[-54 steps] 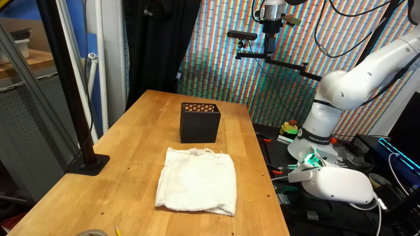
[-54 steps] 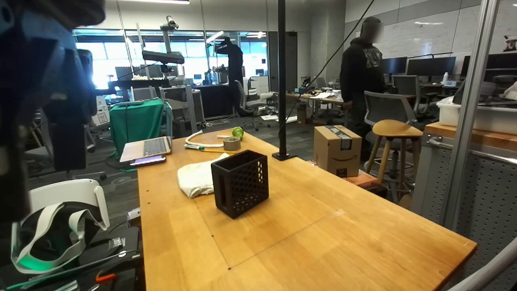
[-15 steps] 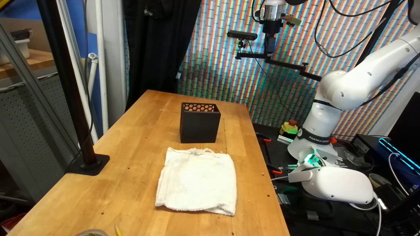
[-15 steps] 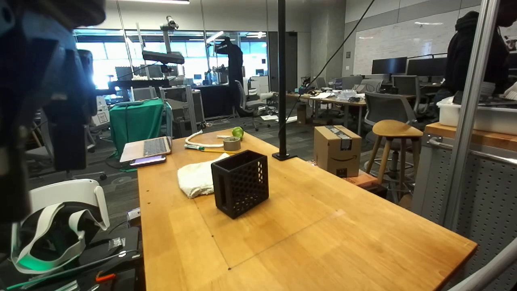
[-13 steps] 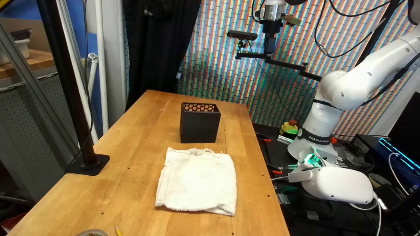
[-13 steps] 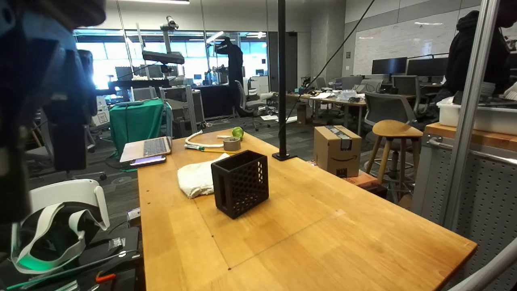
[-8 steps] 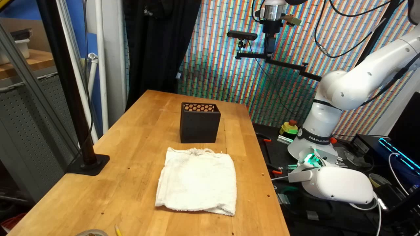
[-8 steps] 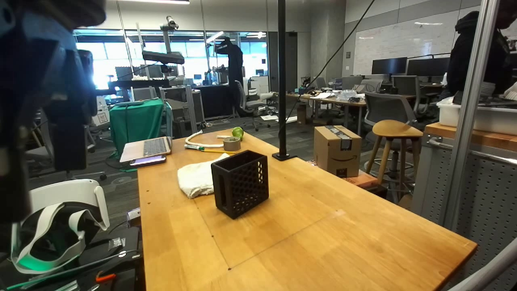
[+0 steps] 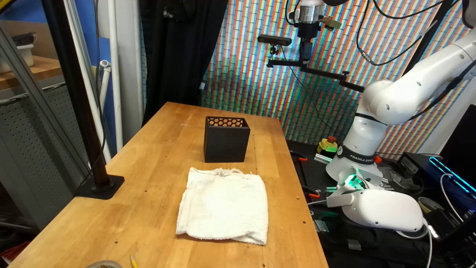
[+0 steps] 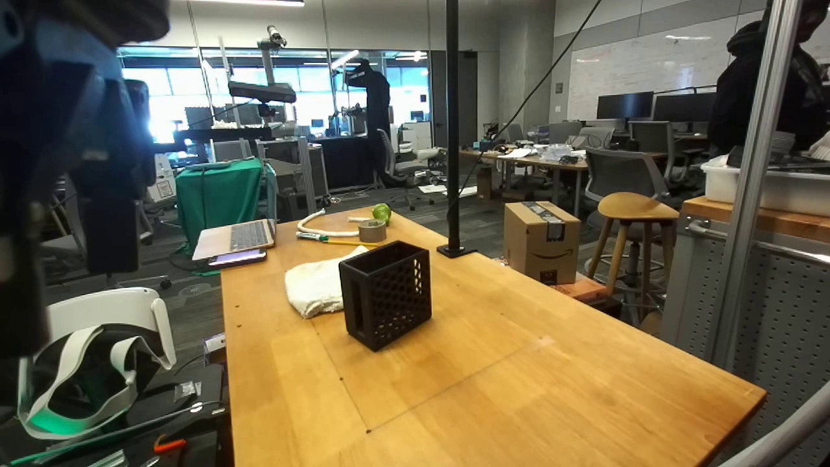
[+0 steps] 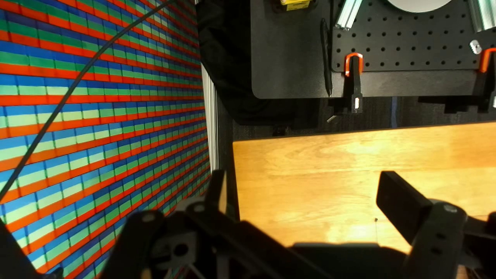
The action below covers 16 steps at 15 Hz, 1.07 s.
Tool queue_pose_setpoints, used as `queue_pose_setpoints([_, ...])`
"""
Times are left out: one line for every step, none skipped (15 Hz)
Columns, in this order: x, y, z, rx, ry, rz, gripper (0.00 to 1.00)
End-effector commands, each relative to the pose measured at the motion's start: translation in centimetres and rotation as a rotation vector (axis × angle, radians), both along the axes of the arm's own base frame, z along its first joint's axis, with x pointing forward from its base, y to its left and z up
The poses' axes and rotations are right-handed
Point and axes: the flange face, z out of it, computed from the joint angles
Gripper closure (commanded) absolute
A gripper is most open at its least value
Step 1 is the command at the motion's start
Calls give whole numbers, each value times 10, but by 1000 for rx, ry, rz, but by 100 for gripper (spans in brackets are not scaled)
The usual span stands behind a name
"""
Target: Pick up the white towel from from the table and put it in the small black basket.
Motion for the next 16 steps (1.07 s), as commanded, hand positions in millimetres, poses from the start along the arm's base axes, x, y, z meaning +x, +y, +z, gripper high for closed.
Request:
queue_pose_setpoints([-1,9,2,1,1,23,0])
queue_pose_setpoints([-3,21,2,1,0,54,0])
queue_pose_setpoints([-5,34,2,5,-3,97,0])
queue_pose_setpoints([-7,49,2,2,-11,139,0])
queue_pose_setpoints([-9,66,2,-1,-17,190,0])
queue_pose_setpoints([-12,85,1,-3,-25,243,0])
queue_pose_setpoints([-15,104,1,-4,-36,293,0])
queue_pose_setpoints([-18,125,1,-4,-46,343,0])
queue_pose_setpoints([-21,147,1,8,-69,387,0])
queue_pose_setpoints([-25,167,3,25,-87,435,0])
queue_pose_setpoints([-29,191,3,47,-109,480,0])
queue_pose_setpoints([-34,210,6,71,-129,527,0])
queue_pose_setpoints([-38,231,8,100,-144,575,0])
queue_pose_setpoints([-42,252,9,126,-156,627,0])
queue_pose_setpoints([-46,272,11,155,-169,678,0])
queue_pose_setpoints([-49,292,12,183,-181,727,0])
